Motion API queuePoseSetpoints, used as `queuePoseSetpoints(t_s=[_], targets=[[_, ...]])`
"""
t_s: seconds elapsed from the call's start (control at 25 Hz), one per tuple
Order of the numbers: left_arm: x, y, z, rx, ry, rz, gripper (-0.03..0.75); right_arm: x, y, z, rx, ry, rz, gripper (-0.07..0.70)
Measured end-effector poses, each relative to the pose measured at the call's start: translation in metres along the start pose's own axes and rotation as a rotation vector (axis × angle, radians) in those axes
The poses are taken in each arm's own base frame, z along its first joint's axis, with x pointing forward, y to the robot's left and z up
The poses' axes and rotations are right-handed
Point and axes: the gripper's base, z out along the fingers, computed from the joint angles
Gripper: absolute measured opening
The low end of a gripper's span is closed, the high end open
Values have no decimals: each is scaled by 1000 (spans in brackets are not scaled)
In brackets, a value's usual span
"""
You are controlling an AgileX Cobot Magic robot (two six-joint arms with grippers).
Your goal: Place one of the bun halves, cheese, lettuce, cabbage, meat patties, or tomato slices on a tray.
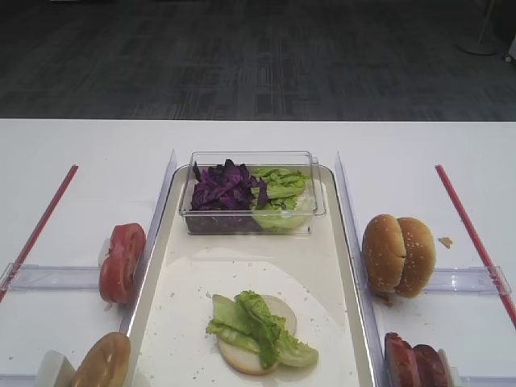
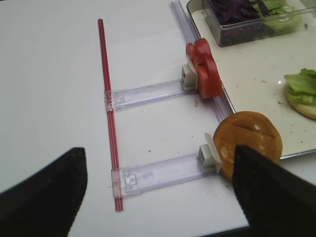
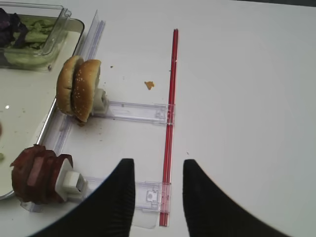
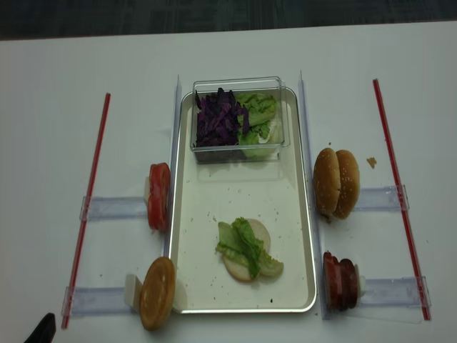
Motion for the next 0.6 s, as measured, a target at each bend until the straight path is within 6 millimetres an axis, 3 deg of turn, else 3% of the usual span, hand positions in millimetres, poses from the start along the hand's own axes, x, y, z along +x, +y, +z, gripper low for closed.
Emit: queuePoseSetpoints(t_s=[0.6], targets=[[0,0,0,0,0,0,554,3,1,-4,3,-38,-3,260]])
